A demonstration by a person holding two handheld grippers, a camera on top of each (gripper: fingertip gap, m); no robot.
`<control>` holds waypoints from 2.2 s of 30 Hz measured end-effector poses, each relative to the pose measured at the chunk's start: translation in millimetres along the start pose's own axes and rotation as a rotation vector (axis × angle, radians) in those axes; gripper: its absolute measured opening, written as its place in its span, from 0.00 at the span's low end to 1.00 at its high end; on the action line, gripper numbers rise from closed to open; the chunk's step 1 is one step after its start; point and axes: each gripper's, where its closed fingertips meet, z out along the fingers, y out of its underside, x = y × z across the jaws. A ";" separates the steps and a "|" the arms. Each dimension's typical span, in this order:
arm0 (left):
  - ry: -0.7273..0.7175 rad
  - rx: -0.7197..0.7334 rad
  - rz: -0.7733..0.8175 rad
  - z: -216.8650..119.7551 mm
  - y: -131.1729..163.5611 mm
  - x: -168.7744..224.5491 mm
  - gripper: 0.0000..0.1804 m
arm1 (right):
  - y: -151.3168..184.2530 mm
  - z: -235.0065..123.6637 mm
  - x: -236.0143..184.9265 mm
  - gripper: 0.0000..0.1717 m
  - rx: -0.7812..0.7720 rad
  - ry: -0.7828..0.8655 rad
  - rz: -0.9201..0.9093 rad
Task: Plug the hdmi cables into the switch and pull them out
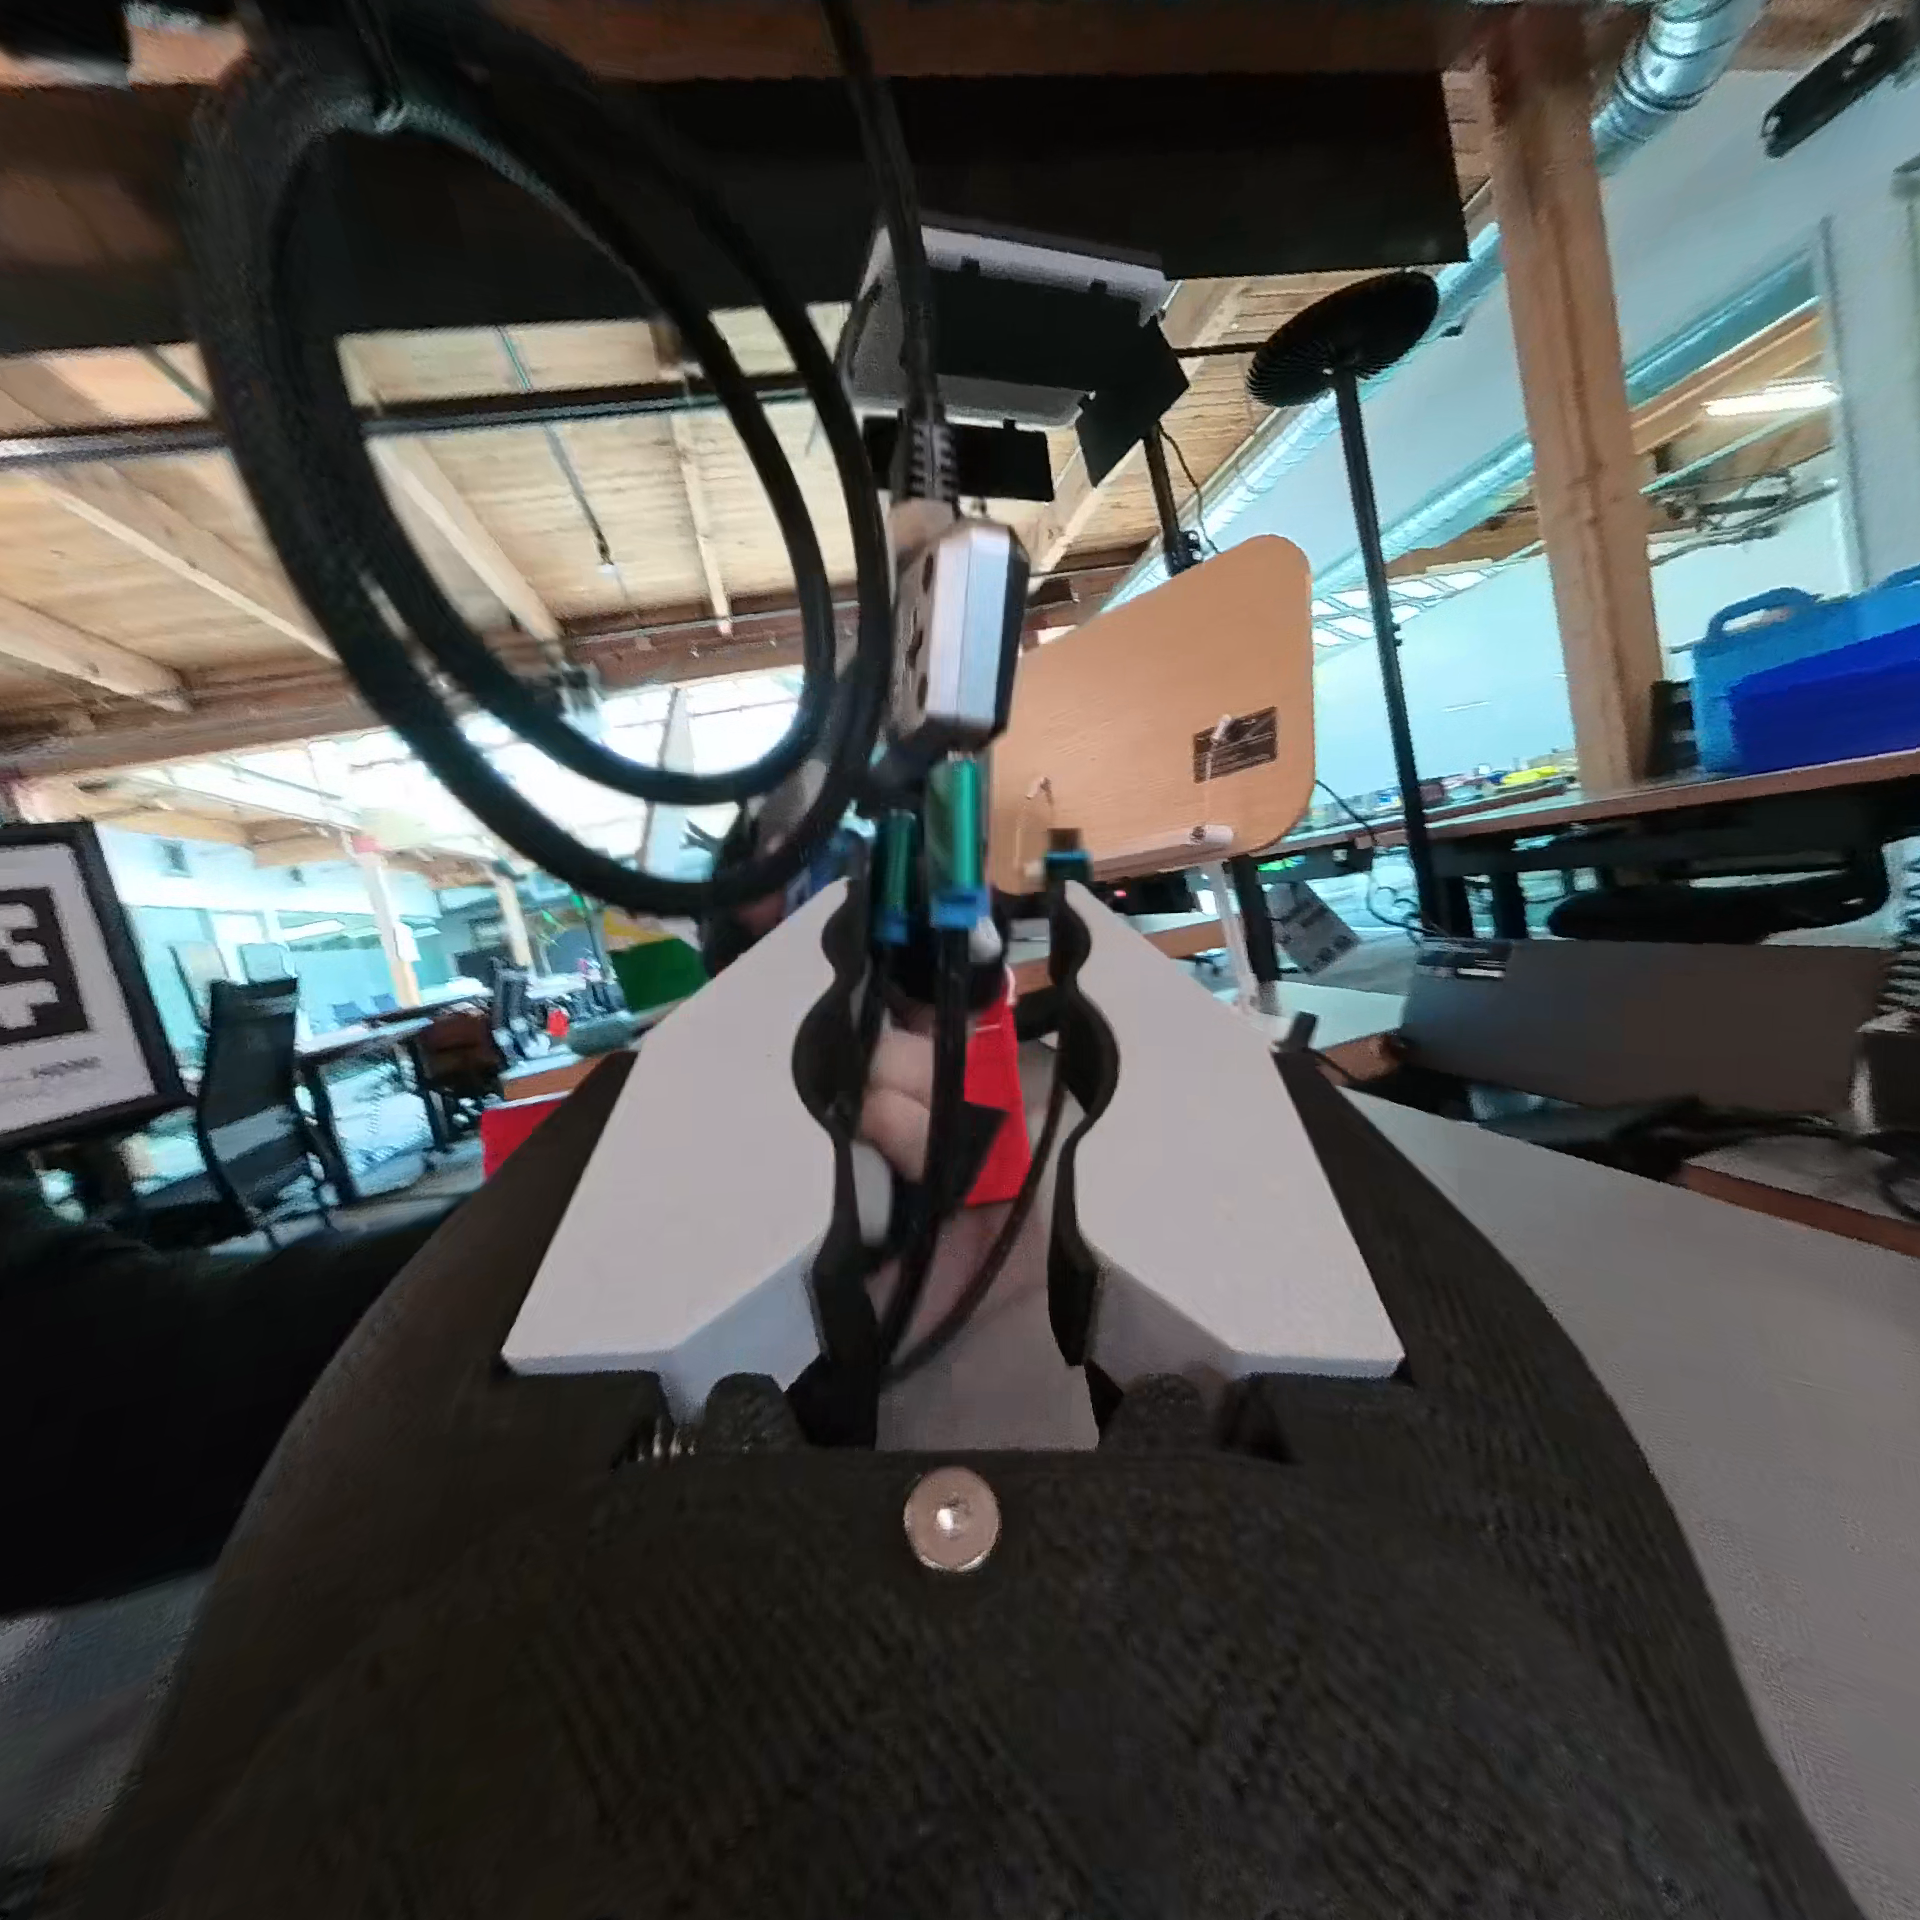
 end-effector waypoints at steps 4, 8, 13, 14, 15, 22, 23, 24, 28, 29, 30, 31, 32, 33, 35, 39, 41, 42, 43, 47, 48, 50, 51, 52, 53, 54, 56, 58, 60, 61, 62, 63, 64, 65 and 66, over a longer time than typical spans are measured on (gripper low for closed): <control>0.069 -0.032 -0.046 3.9 25.2 1.0 0.10 | 3.3 3.7 -0.7 0.09 -0.001 -0.009 0.038; 0.053 -0.022 -0.039 2.8 31.3 -2.3 0.10 | 8.0 2.5 3.3 0.05 -0.070 0.015 -0.010; -0.213 -0.015 0.178 -13.9 6.4 -18.4 0.38 | -7.5 -6.9 16.2 0.05 -0.071 0.150 -0.208; -0.235 -0.054 0.250 -17.9 2.7 -12.4 0.39 | -12.2 -8.8 20.0 0.06 -0.079 0.188 -0.267; -0.249 -0.113 0.331 -21.4 1.6 -4.3 0.39 | -17.8 -10.3 24.2 0.05 -0.086 0.230 -0.326; -0.461 -0.414 1.104 -61.1 -13.9 27.3 0.25 | -57.2 -21.3 41.5 0.05 -0.253 0.578 -1.005; -0.490 -0.426 1.166 -66.9 -16.7 28.3 0.26 | -61.0 -20.3 37.1 0.05 -0.304 0.592 -1.158; -0.512 -0.434 1.214 -72.8 -19.6 29.9 0.26 | -62.1 -18.2 31.9 0.05 -0.364 0.590 -1.312; -0.456 -0.302 1.240 -89.4 -42.7 65.4 0.22 | -47.9 -13.9 21.3 0.05 -0.548 0.527 -1.595; -0.465 -0.268 1.254 -94.0 -53.5 74.9 0.24 | -41.6 -14.8 21.8 0.05 -0.585 0.506 -1.615; -0.506 -0.261 1.290 -99.7 -64.3 79.8 0.24 | -34.2 -16.9 24.8 0.05 -0.640 0.491 -1.645; -0.526 -0.271 1.331 -103.0 -70.1 84.6 0.25 | -26.5 -19.0 28.8 0.05 -0.695 0.479 -1.679; -0.517 -0.305 1.367 -102.5 -68.1 88.6 0.26 | -18.4 -19.9 32.1 0.05 -0.737 0.466 -1.702; -0.487 -0.377 1.394 -98.8 -56.8 88.6 0.27 | -10.5 -19.6 34.5 0.05 -0.764 0.455 -1.708; -0.429 -0.614 1.464 -92.0 -17.4 73.1 0.33 | 0.6 -15.6 36.7 0.05 -0.782 0.452 -1.718; -0.359 -0.875 1.461 -81.1 48.2 28.5 0.43 | 16.8 -5.7 37.5 0.06 -0.707 0.487 -1.678; -0.372 -0.905 1.469 -76.8 60.7 6.8 0.41 | 32.6 -5.9 40.5 0.07 -0.733 0.471 -1.733; -0.383 -0.956 1.544 -78.3 64.8 -6.5 0.41 | 41.1 -6.2 40.5 0.07 -0.747 0.451 -1.758; -0.387 -1.018 1.613 -81.2 70.1 -19.5 0.41 | 50.0 -6.3 39.1 0.07 -0.761 0.418 -1.782; -0.357 -1.113 1.617 -89.9 98.7 -47.9 0.35 | 77.9 -6.2 31.1 0.07 -0.786 0.292 -1.840; -0.335 -1.119 1.597 -92.6 106.0 -49.5 0.31 | 82.3 -6.4 29.8 0.07 -0.785 0.266 -1.816; -0.319 -1.132 1.679 -96.1 109.8 -53.3 0.20 | 88.5 -6.4 28.5 0.07 -0.780 0.226 -1.793; -0.323 -1.139 1.750 -96.8 108.2 -55.6 0.14 | 92.1 -6.4 28.3 0.07 -0.781 0.209 -1.792; -0.316 -1.160 1.799 -99.3 109.2 -58.2 0.11 | 96.0 -6.6 28.8 0.07 -0.788 0.194 -1.799; -0.310 -1.179 1.821 -102.3 111.1 -60.7 0.11 | 99.7 -6.6 30.0 0.07 -0.796 0.184 -1.818; -0.303 -1.203 1.832 -105.6 112.8 -63.1 0.11 | 103.1 -6.3 31.1 0.07 -0.802 0.174 -1.841; -0.296 -1.216 1.848 -110.0 112.2 -65.4 0.11 | 107.6 -3.3 31.7 0.08 -0.793 0.164 -1.873; -0.296 -1.214 1.844 -114.0 110.8 -66.8 0.12 | 111.1 0.1 31.8 0.08 -0.790 0.159 -1.879; -0.307 -1.253 1.768 -120.6 111.7 -69.0 0.11 | 116.4 0.4 33.2 0.08 -0.816 0.148 -1.852; -0.305 -1.269 1.740 -123.8 112.5 -69.3 0.11 | 119.2 -0.4 33.3 0.08 -0.826 0.137 -1.843; -0.275 -1.277 1.745 -126.6 114.4 -68.4 0.11 | 122.3 -2.0 32.6 0.08 -0.833 0.120 -1.830; -0.250 -1.284 1.760 -129.1 116.3 -67.1 0.11 | 125.3 -4.3 31.4 0.07 -0.843 0.103 -1.810; -0.230 -1.287 1.770 -130.7 118.2 -64.8 0.11 | 127.5 -7.0 29.6 0.07 -0.850 0.089 -1.794; -0.210 -1.288 1.767 -132.0 120.5 -61.4 0.11 | 128.9 -9.8 26.8 0.07 -0.853 0.076 -1.778; -0.196 -1.289 1.758 -133.1 122.5 -57.4 0.11 | 129.9 -12.5 23.6 0.07 -0.855 0.068 -1.755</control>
